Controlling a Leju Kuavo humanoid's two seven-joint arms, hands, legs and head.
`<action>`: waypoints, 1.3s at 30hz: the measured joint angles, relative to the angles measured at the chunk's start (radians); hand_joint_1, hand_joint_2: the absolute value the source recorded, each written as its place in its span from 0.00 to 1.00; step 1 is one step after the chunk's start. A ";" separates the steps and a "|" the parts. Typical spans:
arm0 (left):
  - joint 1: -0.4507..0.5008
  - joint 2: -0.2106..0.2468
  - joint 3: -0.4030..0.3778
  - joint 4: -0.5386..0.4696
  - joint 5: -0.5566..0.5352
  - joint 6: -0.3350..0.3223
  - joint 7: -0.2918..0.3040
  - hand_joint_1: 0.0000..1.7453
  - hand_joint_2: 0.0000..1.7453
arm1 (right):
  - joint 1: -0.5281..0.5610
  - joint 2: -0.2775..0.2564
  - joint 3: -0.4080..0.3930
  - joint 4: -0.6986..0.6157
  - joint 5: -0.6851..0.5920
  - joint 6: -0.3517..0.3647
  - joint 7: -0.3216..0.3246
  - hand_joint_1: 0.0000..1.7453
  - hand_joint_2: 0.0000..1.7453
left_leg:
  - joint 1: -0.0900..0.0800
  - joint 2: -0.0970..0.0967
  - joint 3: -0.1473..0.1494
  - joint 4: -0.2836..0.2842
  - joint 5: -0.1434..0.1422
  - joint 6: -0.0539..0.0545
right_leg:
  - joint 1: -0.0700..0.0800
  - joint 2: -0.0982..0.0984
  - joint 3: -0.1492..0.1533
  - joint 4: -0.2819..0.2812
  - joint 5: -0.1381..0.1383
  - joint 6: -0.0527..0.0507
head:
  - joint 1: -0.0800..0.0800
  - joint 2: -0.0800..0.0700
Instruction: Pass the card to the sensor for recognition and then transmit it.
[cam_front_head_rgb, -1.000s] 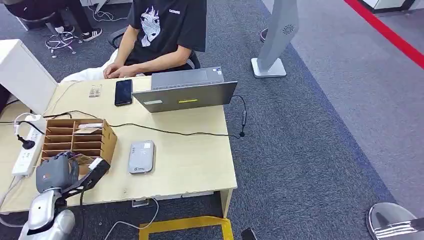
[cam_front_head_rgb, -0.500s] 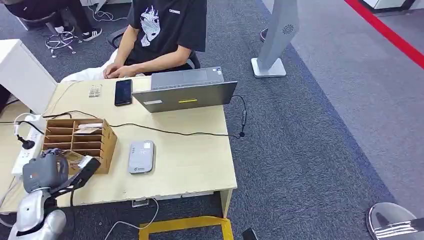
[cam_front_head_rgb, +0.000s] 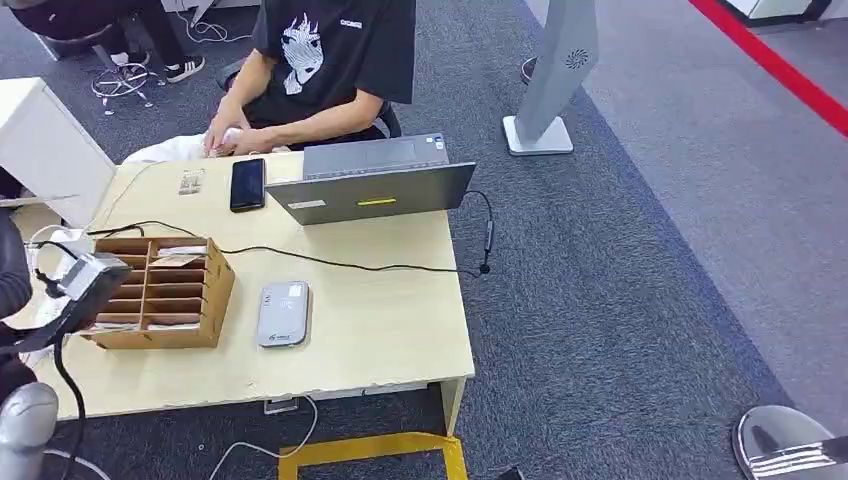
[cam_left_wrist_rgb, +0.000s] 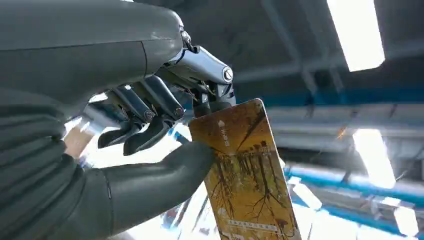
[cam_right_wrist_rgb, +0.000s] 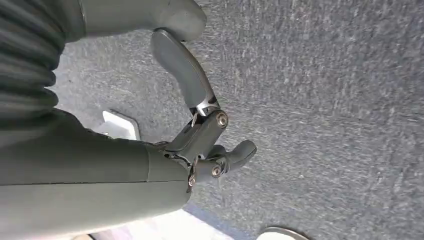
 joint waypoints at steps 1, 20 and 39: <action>0.000 0.000 0.000 -0.014 -0.008 0.000 0.004 1.00 1.00 | 0.001 0.000 0.000 0.003 -0.001 0.000 0.000 0.00 1.00 | 0.000 0.000 0.000 0.000 0.000 0.000 | 0.000 0.000 0.000 0.000 0.000 0.000 | 0.000 0.000; -0.177 0.023 0.074 0.339 -0.055 0.052 0.008 1.00 1.00 | 0.005 0.001 0.002 0.004 -0.002 0.000 0.014 0.00 1.00 | 0.000 0.000 0.000 0.000 0.002 0.000 | 0.000 0.000 0.000 0.001 0.001 -0.001 | 0.000 0.000; -0.359 -0.064 0.033 0.558 -0.130 0.111 -0.011 0.68 1.00 | -0.007 0.000 0.003 0.004 -0.023 0.000 -0.004 0.00 1.00 | 0.000 0.001 0.000 0.001 0.002 0.000 | 0.000 0.001 -0.001 0.001 0.001 0.000 | 0.000 0.000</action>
